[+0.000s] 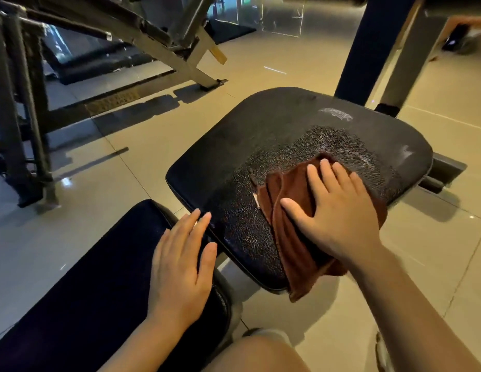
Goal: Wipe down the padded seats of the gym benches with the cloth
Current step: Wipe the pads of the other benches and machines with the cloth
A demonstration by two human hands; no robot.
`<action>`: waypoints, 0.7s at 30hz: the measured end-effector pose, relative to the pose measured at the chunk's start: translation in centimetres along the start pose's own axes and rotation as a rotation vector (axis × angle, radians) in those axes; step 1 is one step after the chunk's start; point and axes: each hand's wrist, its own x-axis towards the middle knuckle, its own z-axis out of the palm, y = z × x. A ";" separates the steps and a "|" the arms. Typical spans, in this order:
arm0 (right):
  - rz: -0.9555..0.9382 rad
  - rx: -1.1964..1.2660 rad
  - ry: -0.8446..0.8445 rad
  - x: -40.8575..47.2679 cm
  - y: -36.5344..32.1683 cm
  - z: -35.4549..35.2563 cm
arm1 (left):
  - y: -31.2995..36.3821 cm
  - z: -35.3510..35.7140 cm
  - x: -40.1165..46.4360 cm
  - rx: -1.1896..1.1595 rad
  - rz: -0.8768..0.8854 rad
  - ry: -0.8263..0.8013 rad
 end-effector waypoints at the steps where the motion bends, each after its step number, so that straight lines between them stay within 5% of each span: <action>1: -0.055 0.021 0.019 -0.9 -0.9 0.3 | 0.2 -0.1 0.1 -0.011 -0.004 0.008; 12: -0.247 0.349 0.585 -9.4 -6.1 6.2 | 0.8 -0.6 0.6 -0.040 0.027 -0.038; 21: -0.108 0.232 0.539 -10.8 -6.7 5.7 | 0.8 -0.6 -0.1 -0.060 0.074 -0.064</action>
